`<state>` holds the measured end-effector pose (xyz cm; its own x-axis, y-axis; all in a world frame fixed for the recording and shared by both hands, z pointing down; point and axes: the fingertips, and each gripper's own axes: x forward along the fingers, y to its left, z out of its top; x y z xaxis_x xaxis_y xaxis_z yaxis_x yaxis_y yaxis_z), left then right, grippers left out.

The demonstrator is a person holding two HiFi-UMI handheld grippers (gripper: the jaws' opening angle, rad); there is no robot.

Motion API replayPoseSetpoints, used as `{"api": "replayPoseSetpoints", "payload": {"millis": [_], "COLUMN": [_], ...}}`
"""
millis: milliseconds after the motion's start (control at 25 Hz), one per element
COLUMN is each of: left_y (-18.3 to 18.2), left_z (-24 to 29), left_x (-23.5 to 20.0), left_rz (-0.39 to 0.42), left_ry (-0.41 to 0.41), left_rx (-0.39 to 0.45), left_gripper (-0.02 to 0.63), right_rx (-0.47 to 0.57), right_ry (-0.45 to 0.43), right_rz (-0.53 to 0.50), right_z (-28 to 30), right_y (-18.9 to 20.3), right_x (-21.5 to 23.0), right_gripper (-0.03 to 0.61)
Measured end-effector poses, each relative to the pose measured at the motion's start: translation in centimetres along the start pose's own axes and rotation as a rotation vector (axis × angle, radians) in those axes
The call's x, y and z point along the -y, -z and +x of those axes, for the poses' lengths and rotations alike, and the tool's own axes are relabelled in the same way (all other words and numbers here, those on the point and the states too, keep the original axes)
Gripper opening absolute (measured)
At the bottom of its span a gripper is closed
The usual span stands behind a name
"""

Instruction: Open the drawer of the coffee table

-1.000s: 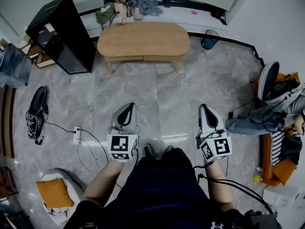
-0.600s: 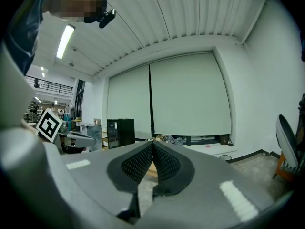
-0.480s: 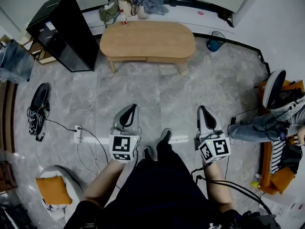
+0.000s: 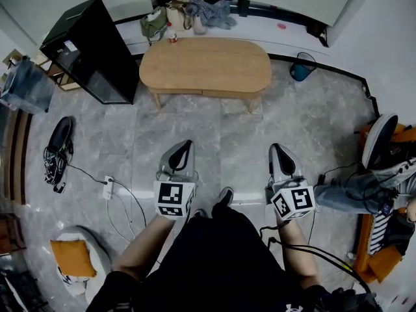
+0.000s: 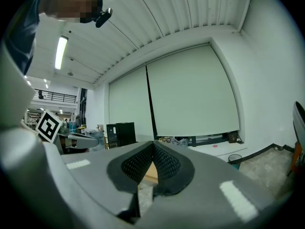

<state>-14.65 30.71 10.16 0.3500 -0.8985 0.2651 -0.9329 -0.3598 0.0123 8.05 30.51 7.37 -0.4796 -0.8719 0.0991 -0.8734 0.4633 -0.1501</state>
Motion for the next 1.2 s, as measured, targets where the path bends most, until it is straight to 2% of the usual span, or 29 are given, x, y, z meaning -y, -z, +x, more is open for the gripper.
{"api": "replayPoseSetpoints", "payload": {"millis": [440,760,1000,1200], "left_y": [-0.8,0.1,1.7,2.2], "left_z": [3.1,5.7,9.9,14.0], "left_x": [0.5,-1.6,-2.8,-6.0], "left_rz": [0.004,-0.029,-0.044,-0.057], "left_ry": [-0.063,-0.070,-0.047,-0.039], "left_rx": [-0.016,-0.060,-0.092,-0.112], "left_gripper": [0.003,0.003,0.003,0.003], "right_rx": [0.003,-0.052,-0.089,-0.123], "right_ry": [-0.043,-0.066,-0.034,0.010], "right_rz": [0.035,0.040,0.049,0.061], "right_z": [2.6,5.2,7.9,11.7], "right_y": [-0.2,0.9,2.6,3.7], "right_x": [4.5,4.9,7.5,9.4], "right_gripper": [0.003,0.003,0.003,0.003]}}
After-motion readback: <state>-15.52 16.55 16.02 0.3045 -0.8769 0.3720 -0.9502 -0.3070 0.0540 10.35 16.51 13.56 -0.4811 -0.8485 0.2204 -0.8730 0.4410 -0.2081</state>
